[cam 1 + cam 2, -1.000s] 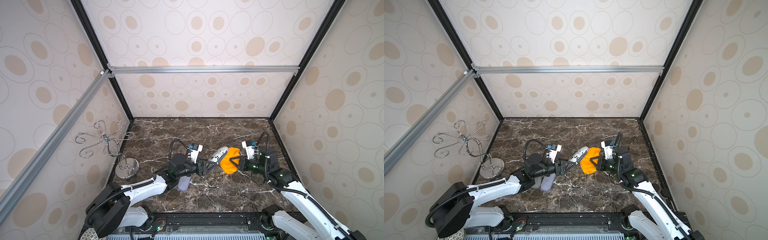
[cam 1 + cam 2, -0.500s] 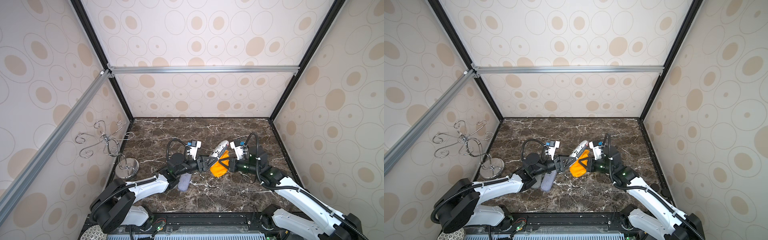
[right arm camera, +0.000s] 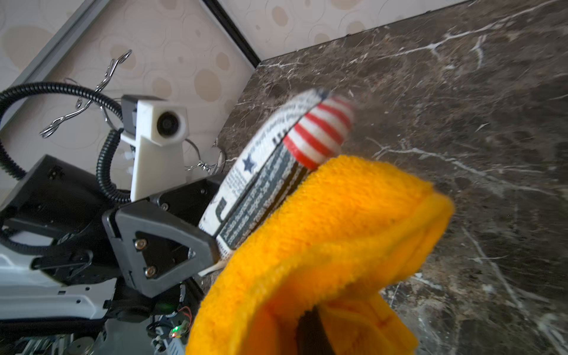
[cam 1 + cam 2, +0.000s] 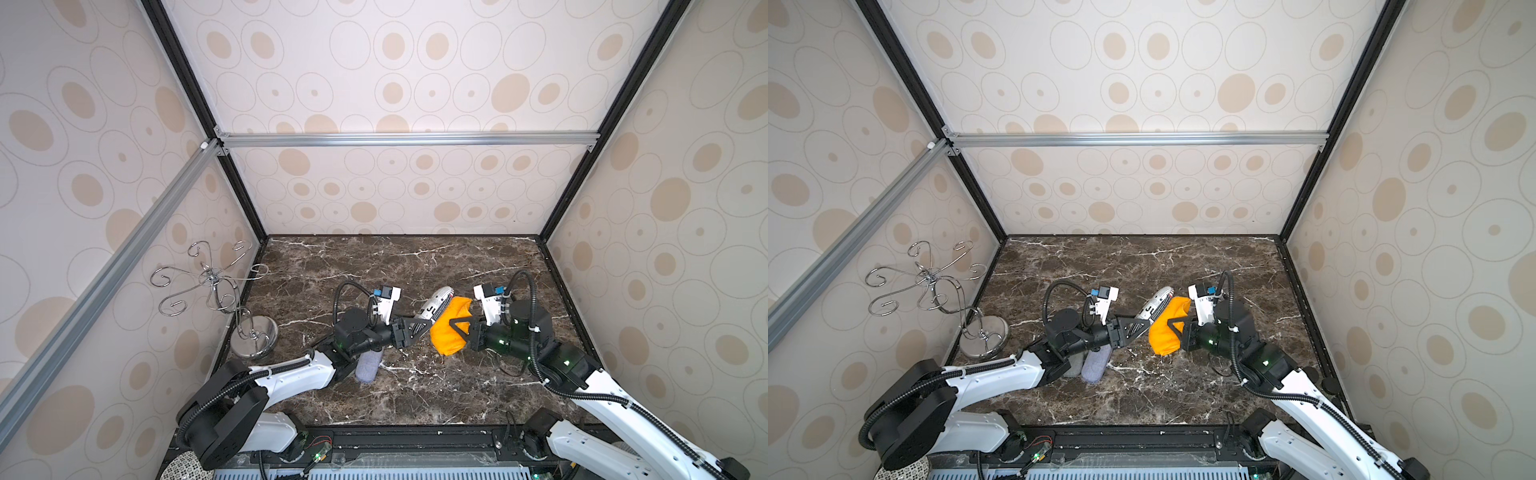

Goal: Wipe the eyeglass case
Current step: Wipe the dirt from the eyeglass case.

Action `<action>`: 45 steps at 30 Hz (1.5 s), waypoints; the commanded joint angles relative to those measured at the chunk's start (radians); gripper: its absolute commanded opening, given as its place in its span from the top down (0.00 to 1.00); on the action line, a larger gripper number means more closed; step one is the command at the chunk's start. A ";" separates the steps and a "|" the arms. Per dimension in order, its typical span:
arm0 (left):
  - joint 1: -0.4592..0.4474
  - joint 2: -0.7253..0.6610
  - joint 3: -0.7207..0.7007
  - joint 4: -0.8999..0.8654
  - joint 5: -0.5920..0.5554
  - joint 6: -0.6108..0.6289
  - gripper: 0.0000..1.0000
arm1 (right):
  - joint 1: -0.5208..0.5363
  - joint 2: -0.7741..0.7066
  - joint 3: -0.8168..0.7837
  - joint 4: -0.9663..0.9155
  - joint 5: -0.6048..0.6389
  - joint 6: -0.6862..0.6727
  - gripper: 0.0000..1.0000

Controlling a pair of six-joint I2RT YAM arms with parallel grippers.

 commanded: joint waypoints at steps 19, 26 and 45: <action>-0.003 -0.056 0.056 -0.172 0.039 0.140 0.55 | 0.126 0.103 0.061 0.024 -0.040 -0.029 1.00; -0.003 -0.051 0.038 -0.180 0.091 0.154 0.55 | 0.106 -0.018 0.097 -0.092 0.268 -0.062 1.00; -0.123 0.080 0.192 -0.509 -0.536 0.328 0.54 | 0.086 -0.221 0.134 -0.468 0.467 -0.185 1.00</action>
